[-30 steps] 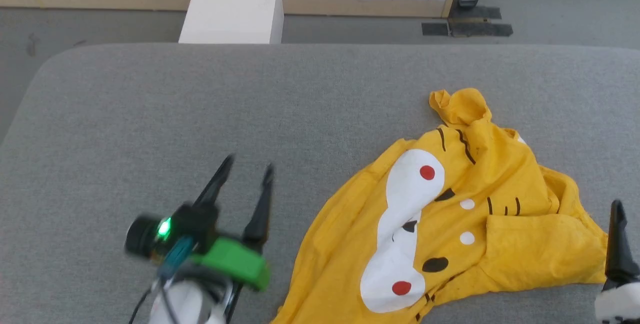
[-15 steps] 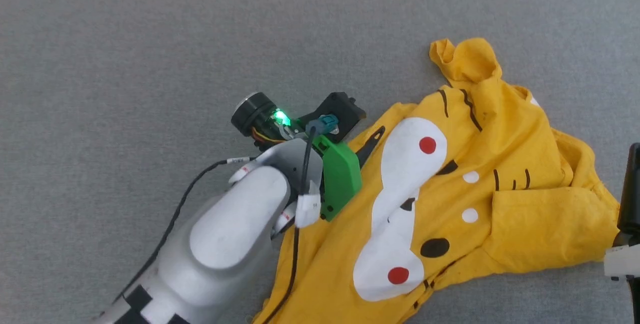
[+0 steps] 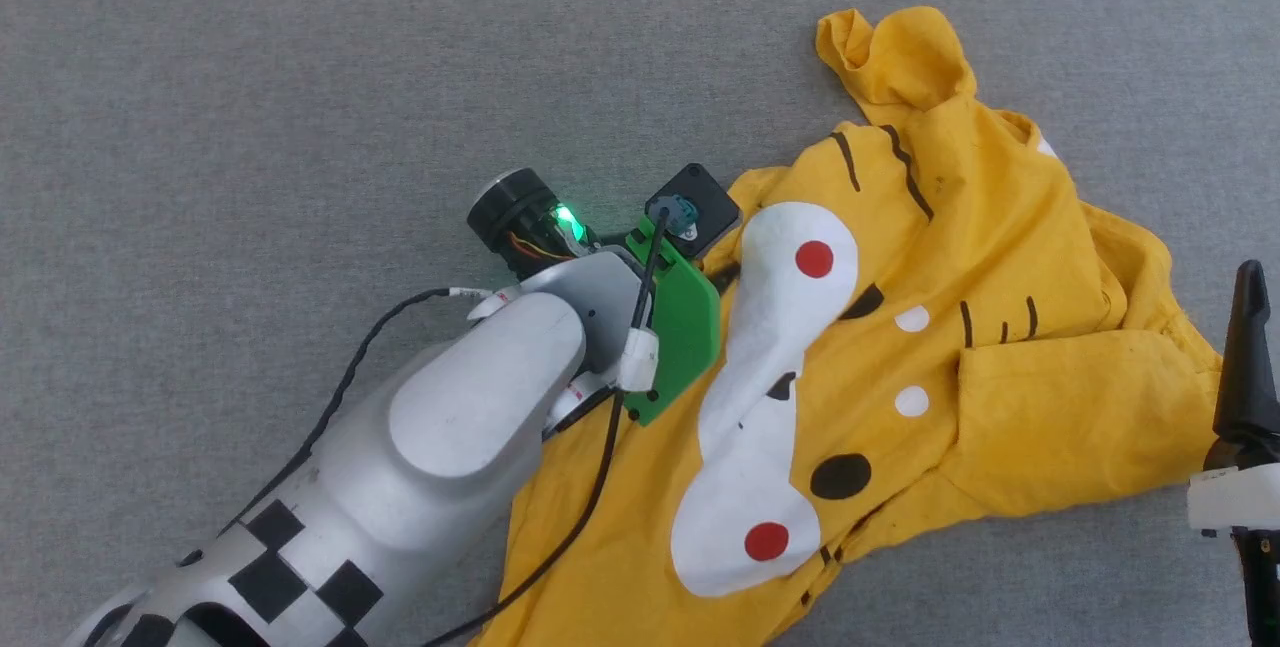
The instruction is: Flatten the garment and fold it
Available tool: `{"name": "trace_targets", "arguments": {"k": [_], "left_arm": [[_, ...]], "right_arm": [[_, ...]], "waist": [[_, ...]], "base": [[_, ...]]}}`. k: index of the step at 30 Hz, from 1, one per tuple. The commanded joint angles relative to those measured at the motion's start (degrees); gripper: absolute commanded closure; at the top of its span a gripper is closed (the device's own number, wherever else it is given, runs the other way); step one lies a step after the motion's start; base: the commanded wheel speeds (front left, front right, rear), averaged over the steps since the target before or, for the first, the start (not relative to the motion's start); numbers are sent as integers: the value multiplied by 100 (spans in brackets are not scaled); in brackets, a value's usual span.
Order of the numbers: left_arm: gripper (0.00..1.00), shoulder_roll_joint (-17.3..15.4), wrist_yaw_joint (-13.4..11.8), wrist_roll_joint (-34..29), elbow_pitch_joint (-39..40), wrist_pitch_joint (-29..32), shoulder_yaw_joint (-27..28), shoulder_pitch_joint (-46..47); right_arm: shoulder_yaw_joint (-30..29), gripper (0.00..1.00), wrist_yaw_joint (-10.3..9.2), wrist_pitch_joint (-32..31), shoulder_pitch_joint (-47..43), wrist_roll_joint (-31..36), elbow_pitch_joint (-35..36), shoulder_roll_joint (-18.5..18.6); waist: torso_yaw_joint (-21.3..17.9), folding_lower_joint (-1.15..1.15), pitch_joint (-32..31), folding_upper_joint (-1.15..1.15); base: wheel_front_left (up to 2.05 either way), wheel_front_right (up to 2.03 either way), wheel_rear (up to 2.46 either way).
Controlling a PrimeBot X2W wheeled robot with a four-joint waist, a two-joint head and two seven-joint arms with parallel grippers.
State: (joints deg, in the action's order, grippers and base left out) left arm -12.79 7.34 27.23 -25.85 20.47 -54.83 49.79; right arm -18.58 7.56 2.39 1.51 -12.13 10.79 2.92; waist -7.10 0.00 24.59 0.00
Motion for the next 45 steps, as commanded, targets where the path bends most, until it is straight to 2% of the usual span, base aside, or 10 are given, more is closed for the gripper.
{"name": "trace_targets", "arguments": {"k": [1, 7, 12, 19, 26, 34, 35, 36, 37, 45], "left_arm": [[100, -52, 14, 112, -151, -30, -49, -55], [100, -19, -198, 368, -157, -736, 443, 9], [100, -132, -742, 643, 113, -1391, 1118, -136], [100, -634, -1852, 1089, 976, -1956, 2114, -1222], [100, -1351, -3036, 1659, 2238, -2219, 3032, -3700], [100, -1318, -3310, 2129, 2986, -1824, 2712, -5505], [88, -1283, -3305, 2133, 3014, -1822, 2681, -5510], [51, -1224, -3312, 2119, 3053, -1892, 2692, -5469], [0, -1186, -3318, 2102, 3084, -1948, 2710, -5418], [0, -1441, -3083, 1616, 3734, -2196, 2879, -4302]], "right_arm": [[10, 0, -8, 51, 108, -29, -39, -4], [-85, 0, -8, 56, 68, 3, -112, -4], [-135, 0, -8, -32, -44, 66, -107, -4], [-195, 0, -8, -191, -219, 98, -31, -4], [-227, 0, -8, -276, -378, 91, -7, -4], [-222, 0, -8, -370, -499, 113, -36, -4], [-209, 0, -8, -379, -498, 118, -39, -4], [-196, 0, -8, -392, -496, 123, -40, -4], [-187, 0, -8, -402, -490, 124, -38, -4], [-133, 0, -8, -465, -407, 135, 22, -4]], "waist": [[-39, 0, -9, 0], [114, 0, -287, 0], [379, 0, -657, 0], [676, 0, -974, 0], [805, 0, -1100, 0], [1011, 0, -1222, 0], [1037, 0, -1242, 0], [1068, 0, -1263, 0], [1088, 0, -1279, 0], [1094, 0, -1249, 0]], "base": [[0, 0, 0], [0, 0, 0], [0, 0, 0], [0, 0, 0], [0, 0, 0], [0, 0, 0], [0, 0, 0], [0, 0, 0], [0, 0, 0], [0, 0, 0]]}}
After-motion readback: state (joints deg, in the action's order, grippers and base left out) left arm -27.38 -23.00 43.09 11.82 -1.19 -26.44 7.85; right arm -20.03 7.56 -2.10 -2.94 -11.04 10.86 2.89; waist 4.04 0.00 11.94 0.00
